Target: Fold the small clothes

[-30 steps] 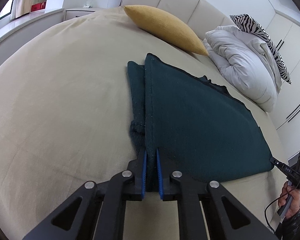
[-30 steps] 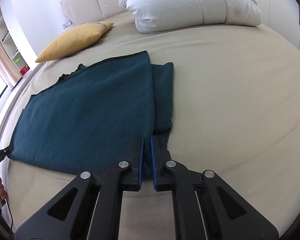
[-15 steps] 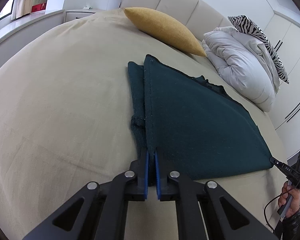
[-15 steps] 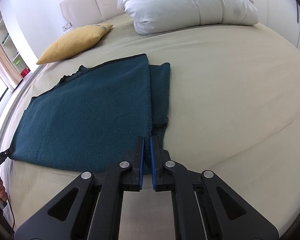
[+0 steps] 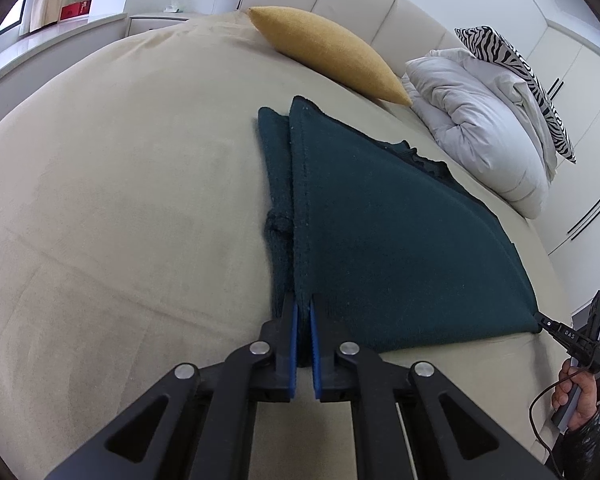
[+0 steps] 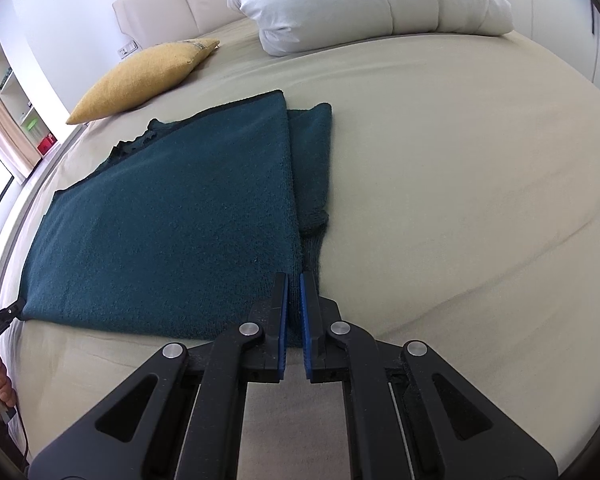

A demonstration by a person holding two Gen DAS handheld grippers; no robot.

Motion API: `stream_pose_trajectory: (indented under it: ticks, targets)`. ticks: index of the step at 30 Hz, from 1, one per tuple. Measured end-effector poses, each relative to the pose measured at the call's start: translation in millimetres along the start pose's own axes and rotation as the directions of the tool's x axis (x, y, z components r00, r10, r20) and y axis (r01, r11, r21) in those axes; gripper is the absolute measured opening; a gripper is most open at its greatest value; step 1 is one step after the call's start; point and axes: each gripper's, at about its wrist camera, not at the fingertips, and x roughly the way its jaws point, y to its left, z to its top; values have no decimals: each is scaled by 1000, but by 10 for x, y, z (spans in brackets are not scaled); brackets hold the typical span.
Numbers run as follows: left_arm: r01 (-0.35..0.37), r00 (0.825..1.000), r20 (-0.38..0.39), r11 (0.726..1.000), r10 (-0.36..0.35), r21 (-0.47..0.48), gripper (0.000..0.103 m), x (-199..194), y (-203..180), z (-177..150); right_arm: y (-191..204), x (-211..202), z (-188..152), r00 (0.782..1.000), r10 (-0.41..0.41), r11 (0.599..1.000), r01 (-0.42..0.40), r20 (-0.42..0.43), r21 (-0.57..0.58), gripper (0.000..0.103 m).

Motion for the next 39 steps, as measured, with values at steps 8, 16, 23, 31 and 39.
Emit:
stream_pose_trajectory:
  ticks: [8, 16, 23, 31, 39]
  targets:
    - [0, 1000, -5, 1000, 0, 1, 7, 36, -3, -12, -32, 47, 2, 999, 21, 1000, -20, -35, 17, 5]
    - [17, 1000, -4, 999, -17, -27, 9, 33, 33, 1, 0, 7, -16, 1000, 1, 1000, -1, -18, -6, 5]
    - [10, 1000, -7, 1000, -10, -12, 8, 28, 16, -7, 35, -25, -38, 1000, -28, 999, 28, -5, -19, 5]
    - [3, 1000, -6, 1000, -3, 5, 8, 27, -2, -9, 34, 11, -42, 999, -36, 999, 35, -15, -18, 5]
    - [-8, 1000, 3, 1000, 8, 22, 7, 10, -43, -41, 49, 6, -34, 999, -33, 998, 32, -24, -48, 5]
